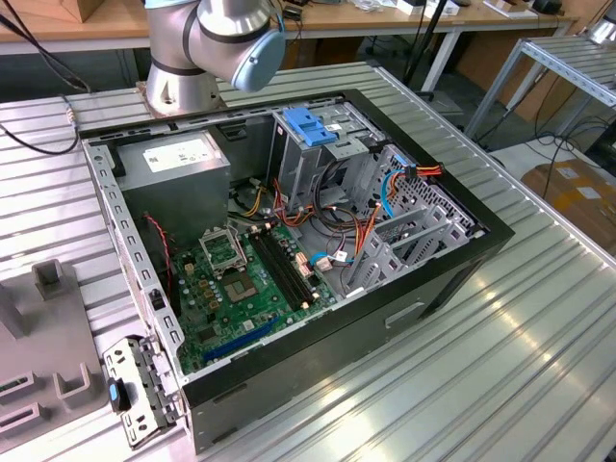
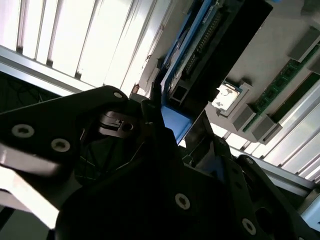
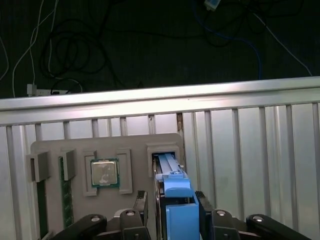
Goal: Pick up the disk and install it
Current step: 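Pick up the disk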
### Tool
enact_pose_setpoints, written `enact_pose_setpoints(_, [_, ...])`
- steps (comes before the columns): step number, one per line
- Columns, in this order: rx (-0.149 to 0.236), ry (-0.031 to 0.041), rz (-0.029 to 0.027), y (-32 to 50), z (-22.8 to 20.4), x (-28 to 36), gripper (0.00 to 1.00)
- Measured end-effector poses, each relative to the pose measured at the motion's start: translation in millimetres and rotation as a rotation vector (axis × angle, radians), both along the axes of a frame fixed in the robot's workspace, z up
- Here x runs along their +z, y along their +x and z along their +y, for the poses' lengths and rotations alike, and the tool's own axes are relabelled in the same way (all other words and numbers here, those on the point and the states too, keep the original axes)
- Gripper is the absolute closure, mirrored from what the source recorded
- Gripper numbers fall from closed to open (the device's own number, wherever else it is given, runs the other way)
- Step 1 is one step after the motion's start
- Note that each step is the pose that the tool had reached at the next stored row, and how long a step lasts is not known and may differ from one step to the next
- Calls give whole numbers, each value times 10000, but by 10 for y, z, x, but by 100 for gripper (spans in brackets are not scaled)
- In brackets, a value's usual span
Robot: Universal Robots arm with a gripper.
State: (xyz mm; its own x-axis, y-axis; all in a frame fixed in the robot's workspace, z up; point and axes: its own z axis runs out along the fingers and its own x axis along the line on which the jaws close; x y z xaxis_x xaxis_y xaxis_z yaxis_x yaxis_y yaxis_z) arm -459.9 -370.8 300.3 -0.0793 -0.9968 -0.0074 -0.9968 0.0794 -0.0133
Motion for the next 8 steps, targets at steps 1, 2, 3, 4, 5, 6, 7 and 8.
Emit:
enact_pose_setpoints(1, [0, 1, -1, 0, 0, -1, 53])
enact_pose_setpoints(2, [0, 1, -2, 0, 0, -2, 53])
enact_pose_setpoints(3, [-1, 3, -5, 0, 3, -3, 60])
enact_pose_setpoints(4, [0, 2, -5, 0, 6, -3, 60])
enact_pose_setpoints(5, [-1, 0, -2, 0, 24, -3, 60])
enact_pose_setpoints(6, [-1, 1, -2, 0, 41, -5, 60])
enact_pose_setpoints(7, [0, 2, -3, 0, 48, -7, 60])
enact_pose_setpoints(8, [0, 2, -3, 0, 49, -9, 60])
